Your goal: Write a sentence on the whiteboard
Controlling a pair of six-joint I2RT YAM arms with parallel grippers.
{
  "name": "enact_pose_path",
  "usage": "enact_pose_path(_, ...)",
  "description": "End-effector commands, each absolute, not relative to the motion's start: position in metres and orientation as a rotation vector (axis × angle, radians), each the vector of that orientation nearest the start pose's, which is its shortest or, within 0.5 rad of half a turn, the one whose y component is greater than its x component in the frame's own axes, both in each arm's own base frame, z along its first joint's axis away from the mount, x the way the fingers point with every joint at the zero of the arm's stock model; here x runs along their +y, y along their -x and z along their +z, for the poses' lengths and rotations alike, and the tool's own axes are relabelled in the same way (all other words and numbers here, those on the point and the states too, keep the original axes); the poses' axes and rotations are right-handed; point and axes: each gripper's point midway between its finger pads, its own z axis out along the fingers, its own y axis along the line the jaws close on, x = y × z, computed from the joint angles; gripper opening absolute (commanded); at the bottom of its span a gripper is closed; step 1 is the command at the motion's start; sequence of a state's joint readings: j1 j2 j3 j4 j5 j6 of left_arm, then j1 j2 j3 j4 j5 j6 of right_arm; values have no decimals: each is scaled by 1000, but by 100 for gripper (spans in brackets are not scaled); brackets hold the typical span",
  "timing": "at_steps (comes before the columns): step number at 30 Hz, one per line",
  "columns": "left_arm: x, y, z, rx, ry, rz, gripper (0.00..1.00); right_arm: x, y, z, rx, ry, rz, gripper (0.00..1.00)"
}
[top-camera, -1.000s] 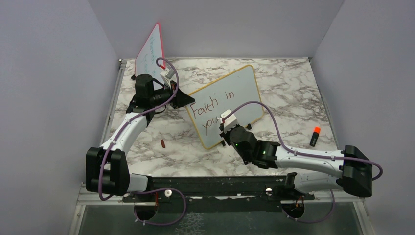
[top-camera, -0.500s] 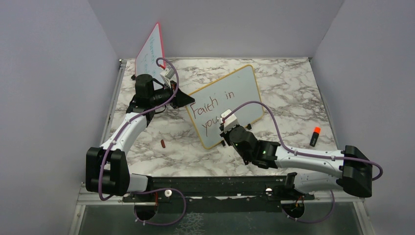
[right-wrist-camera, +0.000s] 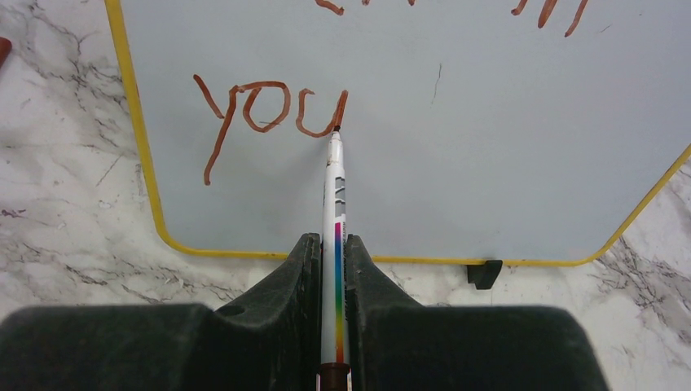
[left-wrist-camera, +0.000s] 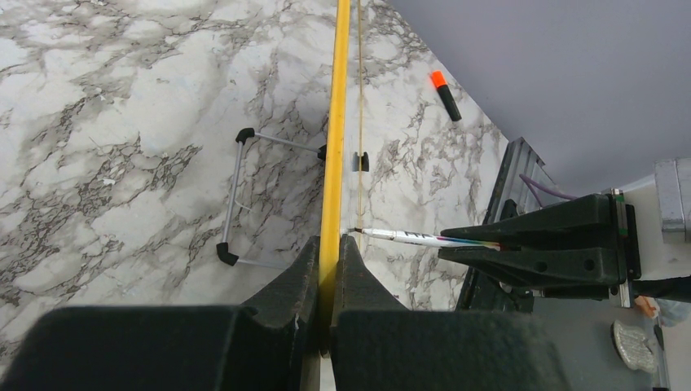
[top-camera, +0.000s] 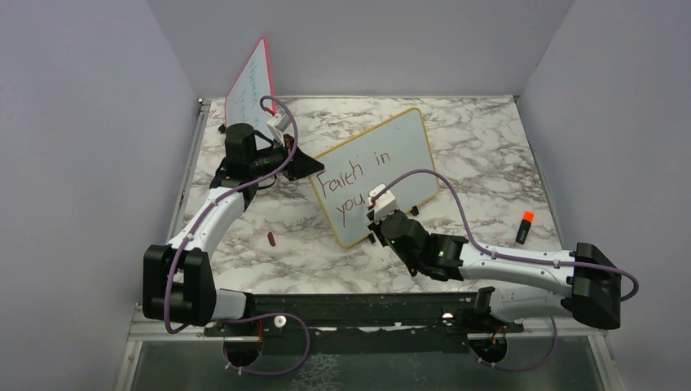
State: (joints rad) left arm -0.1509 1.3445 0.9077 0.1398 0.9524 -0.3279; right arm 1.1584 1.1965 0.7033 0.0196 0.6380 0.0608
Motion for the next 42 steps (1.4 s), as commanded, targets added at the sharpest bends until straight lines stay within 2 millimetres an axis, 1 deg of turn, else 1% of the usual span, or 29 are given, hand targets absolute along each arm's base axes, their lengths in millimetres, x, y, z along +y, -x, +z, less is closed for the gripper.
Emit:
enact_pose_path(1,-204,-323,208,1931,-513,-1197,0,266,-223,145,1888,707,147,1)
enact_pose_path(9,-204,-323,208,1931,-512,-1196,0,256,-226,145,1885,681,99,1)
enact_pose_path(15,-204,-323,208,1934,-510,-1195,0,249,-230,152,1860,634,78,1)
enact_pose_path(21,-204,-323,208,1934,-511,-1194,0,252,-229,162,1830,633,121,1)
enact_pose_path(24,-204,-323,207,1935,-510,-1193,0,259,-229,173,1787,624,176,1)
enact_pose_path(33,-204,-323,207,1937,-511,-1190,0,264,-239,188,1742,601,203,1)
enact_pose_path(42,-204,-323,206,1939,-512,-1192,0,273,-243,189,1726,637,213,1)
